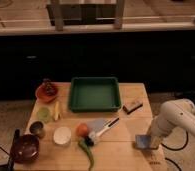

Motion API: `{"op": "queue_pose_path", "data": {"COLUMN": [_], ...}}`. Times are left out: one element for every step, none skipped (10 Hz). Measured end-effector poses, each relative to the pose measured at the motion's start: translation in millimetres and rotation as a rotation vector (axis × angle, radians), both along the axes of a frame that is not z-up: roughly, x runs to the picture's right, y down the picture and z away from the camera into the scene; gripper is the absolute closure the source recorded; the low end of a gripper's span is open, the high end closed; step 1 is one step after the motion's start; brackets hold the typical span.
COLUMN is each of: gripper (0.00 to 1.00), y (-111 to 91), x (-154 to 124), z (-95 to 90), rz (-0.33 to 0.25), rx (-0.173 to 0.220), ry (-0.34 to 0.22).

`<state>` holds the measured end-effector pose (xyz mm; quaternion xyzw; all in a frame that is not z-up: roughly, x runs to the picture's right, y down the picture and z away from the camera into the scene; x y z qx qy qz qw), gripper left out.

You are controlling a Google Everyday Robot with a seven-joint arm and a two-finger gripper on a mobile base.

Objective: Wipe tray with sponge

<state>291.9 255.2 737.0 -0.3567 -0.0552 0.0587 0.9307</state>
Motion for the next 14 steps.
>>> {"op": "queue_pose_path", "data": {"gripper": [0.99, 1.00, 1.00, 1.00, 1.00, 1.00, 1.00, 1.00, 1.00, 1.00, 1.00, 1.00, 1.00, 1.00], "y": [-13.8, -20.1, -23.8, -26.6, -29.0, -34.6, -51.2, -66.2, -72.6, -72.6, -73.3, -78.3, -87.3, -101.2], "x": [-6.6, -10.5, -15.1, -18.7, -21.9, -23.5, -28.6, -37.0, -43.7, -45.9, -48.0, -52.2, -55.9, -61.2], "z": [-7.1, -9.8, -10.8, -11.0, -10.5, -10.3, -13.7, -15.8, -16.0, -16.0, -14.7, -12.6, -10.8, -7.4], "rz": [-0.006, -0.010, -0.012, -0.012, -0.012, -0.012, -0.016, -0.019, -0.021, -0.022, -0.023, -0.025, -0.024, -0.028], "rx": [0.003, 0.005, 0.003, 0.005, 0.005, 0.011, 0.018, 0.021, 0.021, 0.020, 0.022, 0.029, 0.038, 0.041], "ry": [0.003, 0.002, 0.001, 0.000, 0.003, 0.007, 0.012, 0.012, 0.007, 0.010, 0.014, 0.017, 0.018, 0.022]}}
